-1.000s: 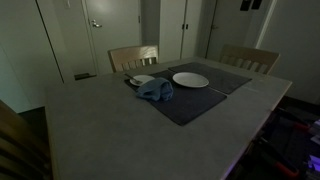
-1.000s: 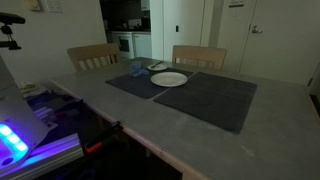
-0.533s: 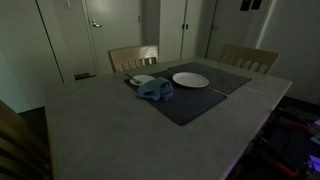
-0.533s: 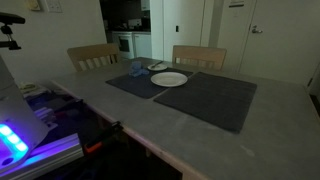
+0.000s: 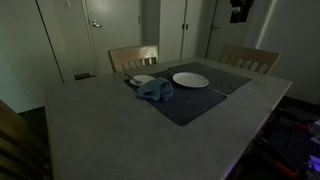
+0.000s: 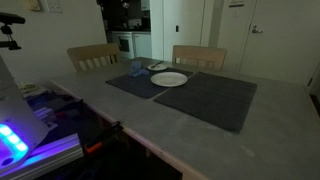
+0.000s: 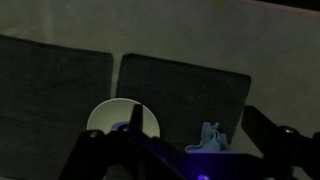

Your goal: Wipe the white plate with the light blue towel

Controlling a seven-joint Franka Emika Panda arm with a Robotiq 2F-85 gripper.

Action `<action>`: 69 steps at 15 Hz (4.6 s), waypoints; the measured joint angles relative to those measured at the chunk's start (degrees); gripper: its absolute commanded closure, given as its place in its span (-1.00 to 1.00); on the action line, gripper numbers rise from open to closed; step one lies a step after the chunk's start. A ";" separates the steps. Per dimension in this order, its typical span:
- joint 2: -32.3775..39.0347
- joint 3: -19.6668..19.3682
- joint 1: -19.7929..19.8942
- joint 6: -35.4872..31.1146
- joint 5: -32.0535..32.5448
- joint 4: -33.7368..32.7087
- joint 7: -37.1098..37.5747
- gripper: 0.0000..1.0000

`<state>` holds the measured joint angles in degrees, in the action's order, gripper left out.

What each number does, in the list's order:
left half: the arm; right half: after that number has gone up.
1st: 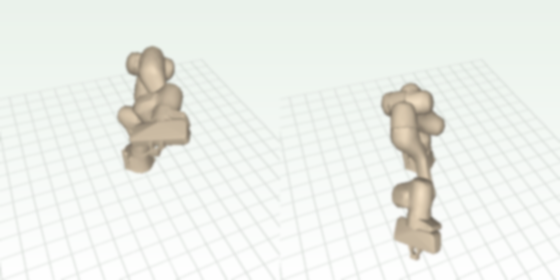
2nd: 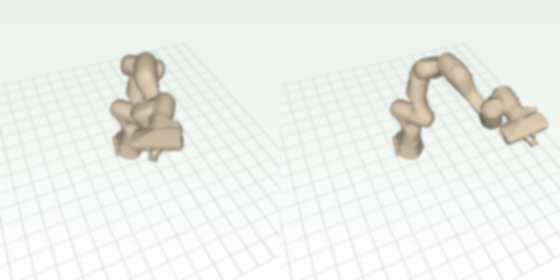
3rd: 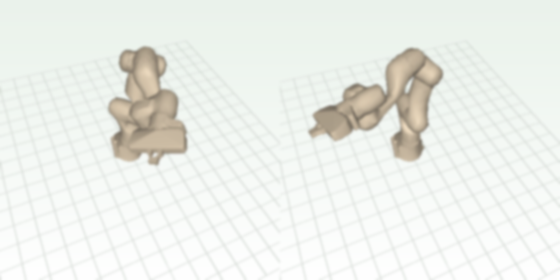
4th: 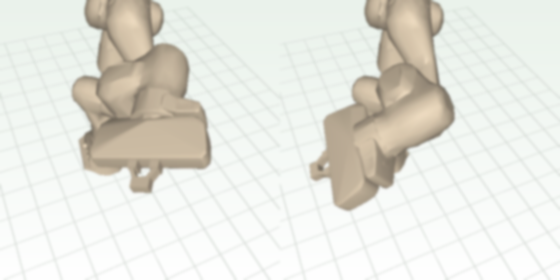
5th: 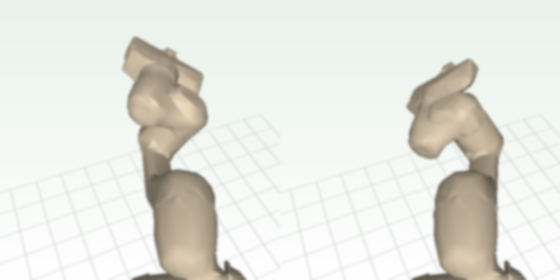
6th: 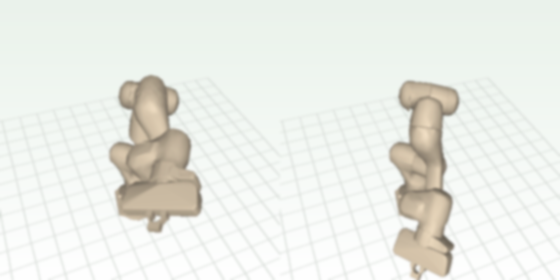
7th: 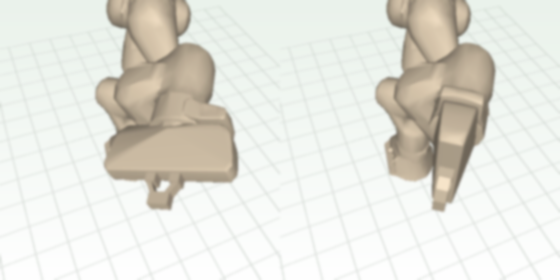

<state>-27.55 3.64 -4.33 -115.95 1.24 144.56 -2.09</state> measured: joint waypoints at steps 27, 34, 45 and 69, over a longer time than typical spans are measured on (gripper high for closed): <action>34.58 2.03 -3.76 -15.81 -3.04 -16.12 -0.34 -1.00; 40.31 2.87 -4.48 -18.42 -3.04 -20.72 2.31 -1.00; 54.66 3.09 -5.49 -23.16 -2.38 -29.08 6.35 -1.00; 59.81 2.87 -7.13 -30.21 -2.78 -30.08 13.46 1.00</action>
<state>32.26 6.51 -11.46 -146.16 -1.54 114.49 11.37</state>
